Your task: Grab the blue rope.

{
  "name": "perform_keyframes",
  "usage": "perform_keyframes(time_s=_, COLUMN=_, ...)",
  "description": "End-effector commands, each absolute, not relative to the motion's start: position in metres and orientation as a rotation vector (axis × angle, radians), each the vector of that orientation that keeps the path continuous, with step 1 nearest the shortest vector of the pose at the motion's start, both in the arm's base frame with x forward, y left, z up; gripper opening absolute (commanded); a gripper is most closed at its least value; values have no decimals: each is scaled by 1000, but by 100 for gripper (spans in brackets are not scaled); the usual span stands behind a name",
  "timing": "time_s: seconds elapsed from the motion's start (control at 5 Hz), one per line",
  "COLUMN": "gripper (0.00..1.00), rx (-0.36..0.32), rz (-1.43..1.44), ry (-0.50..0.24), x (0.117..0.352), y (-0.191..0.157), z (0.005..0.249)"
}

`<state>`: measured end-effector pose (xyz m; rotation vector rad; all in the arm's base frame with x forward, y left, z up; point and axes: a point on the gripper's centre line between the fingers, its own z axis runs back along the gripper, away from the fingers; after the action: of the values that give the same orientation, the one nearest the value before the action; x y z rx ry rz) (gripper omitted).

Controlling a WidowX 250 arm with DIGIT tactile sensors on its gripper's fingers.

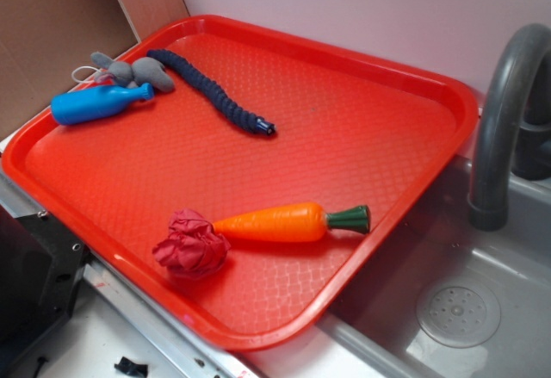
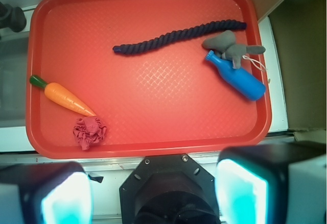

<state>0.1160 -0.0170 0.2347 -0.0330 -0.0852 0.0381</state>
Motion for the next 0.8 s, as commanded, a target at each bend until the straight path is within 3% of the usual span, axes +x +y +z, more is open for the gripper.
perform_keyframes(time_s=0.0, gripper=100, rx=-33, rz=38, ry=-85, x=116, y=-17, z=235)
perform_keyframes(time_s=0.2, gripper=100, rx=-12, rz=286, ry=-163, x=131, y=-12, z=232)
perform_keyframes(time_s=0.4, gripper=100, rx=-79, rz=541, ry=-192, x=144, y=-4, z=218)
perform_keyframes(time_s=0.6, gripper=100, rx=10, rz=783, ry=-247, x=172, y=7, z=188)
